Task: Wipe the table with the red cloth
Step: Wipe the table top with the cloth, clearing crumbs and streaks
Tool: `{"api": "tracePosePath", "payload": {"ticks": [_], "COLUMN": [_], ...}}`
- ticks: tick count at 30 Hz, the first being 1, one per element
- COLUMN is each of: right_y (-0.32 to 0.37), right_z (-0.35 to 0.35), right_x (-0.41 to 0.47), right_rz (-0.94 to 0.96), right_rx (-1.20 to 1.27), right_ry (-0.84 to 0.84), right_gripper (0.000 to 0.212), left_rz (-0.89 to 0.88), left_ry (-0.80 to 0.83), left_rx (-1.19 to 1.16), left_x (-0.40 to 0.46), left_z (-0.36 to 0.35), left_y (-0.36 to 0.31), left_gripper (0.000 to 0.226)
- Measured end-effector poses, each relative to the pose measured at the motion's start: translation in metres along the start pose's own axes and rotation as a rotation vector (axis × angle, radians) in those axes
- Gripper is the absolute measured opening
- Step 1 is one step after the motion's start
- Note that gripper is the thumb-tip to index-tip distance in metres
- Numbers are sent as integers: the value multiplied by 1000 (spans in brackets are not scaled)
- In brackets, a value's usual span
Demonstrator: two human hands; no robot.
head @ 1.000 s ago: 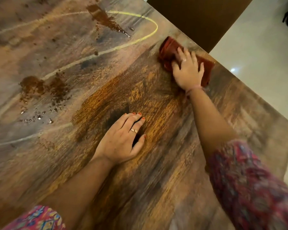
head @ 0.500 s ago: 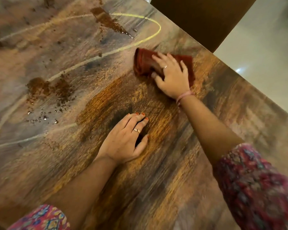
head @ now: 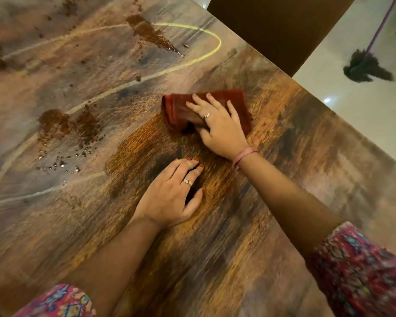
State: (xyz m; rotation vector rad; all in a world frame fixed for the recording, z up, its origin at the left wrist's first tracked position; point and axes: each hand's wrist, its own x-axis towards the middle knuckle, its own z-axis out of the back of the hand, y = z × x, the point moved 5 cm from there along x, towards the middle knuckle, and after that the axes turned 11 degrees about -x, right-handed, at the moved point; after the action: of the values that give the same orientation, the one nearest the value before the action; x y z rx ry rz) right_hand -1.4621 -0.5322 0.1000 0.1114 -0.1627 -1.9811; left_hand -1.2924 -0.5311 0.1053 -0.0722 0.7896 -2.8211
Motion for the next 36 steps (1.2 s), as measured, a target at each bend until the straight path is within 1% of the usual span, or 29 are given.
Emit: {"api": "tracePosePath", "payload": {"ticks": [1, 2, 4, 6, 7, 9, 12, 15, 18, 20, 22, 25, 28, 31, 33, 34, 36], "right_y": [-11, -27, -73, -121, -136, -143, -121, -91, -59, -48, -53, -82, -125, -146, -135, -120, -74], "right_z": [4, 7, 16, 26, 30, 29, 21, 12, 8, 5, 3, 8, 18, 24, 22, 21, 17], "right_x": [8, 21, 60, 93, 104, 115, 93, 31, -37, -68, -75, -43, 23, 85, 111, 118, 115], "right_rz": [8, -26, -212, -472, -570, -646, -602, -562, -593, -614, -631, -692, -767, -762, -693, -630, -413], "right_rx": [-9, -22, -52, 12, 52, 62, -32, -113, -159, -151, -137, -129, -74, -24, -23, -32, -20], "right_ry": [8, 17, 24, 43, 51, 63, 14, -50, -86, -58, -17, -11, -5, 73, 89, 79, 63], "right_gripper": [62, 62, 58, 55, 55, 59, 63, 69, 77, 74, 67, 63, 62, 63, 61, 59, 55], "left_rz": [1, 3, 4, -3, -2, -6, -8, 0, 3, 2, 1, 2, 8, 3, -1, -4, -6], "left_ry": [1, 7, 8, -3, -6, -11, -12, -1, 7, 4, 3, -12, -16, -24, -34, -35, -26], "left_rx": [-2, -2, -5, -5, -2, 8, -6, -8, -14, -12, -9, -21, -27, -23, -22, -25, -26], "left_x": [-1, -1, -1, -1, -1, -1, -1, -1, 0, -1, -2, -3, -3, -3, -3, -3, -4], "left_z": [0, 0, -1, -2, -2, -2, -2, -2, -2, -1, -1, -1, -2, -3, -3, -4, -4], "left_y": [-1, -1, 0, 0, 0, 0, 1, 1, 1, 1, 0, 0, 2, 2, 1, 1, 3], "left_gripper": [51, 51, 52, 52, 52, 52, 51, 51, 52, 51, 50, 49, 48, 48, 47, 48, 48]}}
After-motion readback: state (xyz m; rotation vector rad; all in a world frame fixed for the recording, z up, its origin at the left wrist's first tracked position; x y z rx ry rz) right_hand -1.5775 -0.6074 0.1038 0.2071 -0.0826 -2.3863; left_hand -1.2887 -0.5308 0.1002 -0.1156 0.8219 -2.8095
